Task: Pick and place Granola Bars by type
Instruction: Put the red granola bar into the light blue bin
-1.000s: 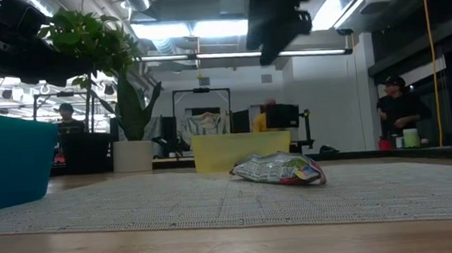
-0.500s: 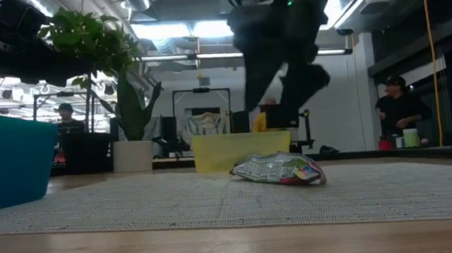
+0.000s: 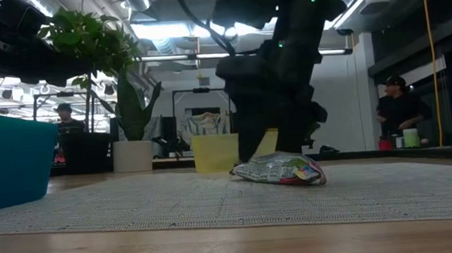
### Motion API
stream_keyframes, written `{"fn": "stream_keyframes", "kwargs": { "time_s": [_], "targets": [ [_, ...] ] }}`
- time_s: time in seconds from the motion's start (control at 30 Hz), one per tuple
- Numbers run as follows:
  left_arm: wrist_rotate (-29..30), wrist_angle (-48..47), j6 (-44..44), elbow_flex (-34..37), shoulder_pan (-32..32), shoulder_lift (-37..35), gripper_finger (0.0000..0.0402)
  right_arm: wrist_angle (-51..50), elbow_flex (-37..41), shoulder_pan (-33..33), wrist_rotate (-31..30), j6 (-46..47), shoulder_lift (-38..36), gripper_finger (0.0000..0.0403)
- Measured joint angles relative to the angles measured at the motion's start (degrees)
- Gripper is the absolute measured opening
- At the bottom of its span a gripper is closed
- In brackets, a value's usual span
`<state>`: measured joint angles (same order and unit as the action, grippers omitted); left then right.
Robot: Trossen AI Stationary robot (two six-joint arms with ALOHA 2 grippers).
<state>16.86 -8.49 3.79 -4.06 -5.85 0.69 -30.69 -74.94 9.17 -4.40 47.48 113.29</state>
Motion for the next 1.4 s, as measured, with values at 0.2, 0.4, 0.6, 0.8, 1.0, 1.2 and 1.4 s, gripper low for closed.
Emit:
{"fn": "stream_keyframes", "kwargs": {
  "time_s": [0.2, 0.4, 0.6, 0.8, 1.0, 1.2, 1.4],
  "targets": [
    [0.0, 0.0, 0.0, 0.0, 0.0, 0.0, 0.0008, 0.4, 0.2, 0.0, -1.1, 0.0, 0.9, 0.0358],
    [0.0, 0.0, 0.0, 0.0, 0.0, 0.0, 0.0004, 0.0, 0.3, -0.1, -1.1, 0.2, 1.0, 0.0298],
    [0.0, 0.0, 0.0, 0.0, 0.0, 0.0, 0.0007, 0.0, 0.3, -0.1, -1.1, 0.1, 1.0, 0.0196],
    [0.0, 0.0, 0.0, 0.0, 0.0, 0.0, 0.0006, 0.1, 0.3, -0.1, -1.1, -0.1, 1.0, 0.0095],
    [0.0, 0.0, 0.0, 0.0, 0.0, 0.0, 0.0004, -2.5, -1.3, 0.0, -0.2, -1.7, 0.3, 0.0029],
    [0.0, 0.0, 0.0, 0.0, 0.0, 0.0, 0.0005, -13.5, -10.0, 0.5, -1.2, -6.0, -3.3, 0.0006],
    [0.0, 0.0, 0.0, 0.0, 0.0, 0.0, 0.0006, -26.0, -22.4, 2.8, -9.9, -7.7, -6.8, 0.0022]
  ]
}}
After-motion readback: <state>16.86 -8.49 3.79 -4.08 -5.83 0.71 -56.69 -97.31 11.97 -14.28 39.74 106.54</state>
